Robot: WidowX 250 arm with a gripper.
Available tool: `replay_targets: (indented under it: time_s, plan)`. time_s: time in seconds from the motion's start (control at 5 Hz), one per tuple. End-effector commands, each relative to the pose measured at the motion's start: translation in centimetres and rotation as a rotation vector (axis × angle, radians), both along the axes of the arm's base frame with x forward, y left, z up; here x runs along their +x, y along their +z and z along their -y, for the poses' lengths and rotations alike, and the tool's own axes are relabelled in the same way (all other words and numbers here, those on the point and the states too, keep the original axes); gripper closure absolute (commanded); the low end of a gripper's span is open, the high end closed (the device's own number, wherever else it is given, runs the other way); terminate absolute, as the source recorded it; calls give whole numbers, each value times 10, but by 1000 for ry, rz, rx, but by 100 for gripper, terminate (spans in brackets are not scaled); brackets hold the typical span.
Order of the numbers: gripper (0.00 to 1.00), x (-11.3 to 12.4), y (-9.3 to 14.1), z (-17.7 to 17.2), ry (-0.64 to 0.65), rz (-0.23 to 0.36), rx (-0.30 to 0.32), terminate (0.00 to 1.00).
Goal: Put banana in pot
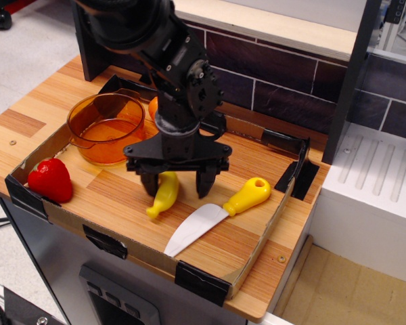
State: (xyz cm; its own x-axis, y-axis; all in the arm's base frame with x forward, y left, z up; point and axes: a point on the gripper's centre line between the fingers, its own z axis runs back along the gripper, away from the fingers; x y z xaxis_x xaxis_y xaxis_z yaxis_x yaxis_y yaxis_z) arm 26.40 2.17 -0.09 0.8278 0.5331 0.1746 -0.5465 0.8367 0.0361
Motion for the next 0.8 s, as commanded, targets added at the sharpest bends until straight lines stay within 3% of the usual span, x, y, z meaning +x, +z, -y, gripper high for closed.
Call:
replay_targets:
  time_s: [0.0,0.2,0.4,0.6]
  plan:
    - [100,-3,21,-3,1,3,-50,0]
    - [100,4,51,-7,4,40,-85,0]
    - [100,14,79,-19,16,35,-113,0]
    - [100,28,92,-42,79,58,-100,0]
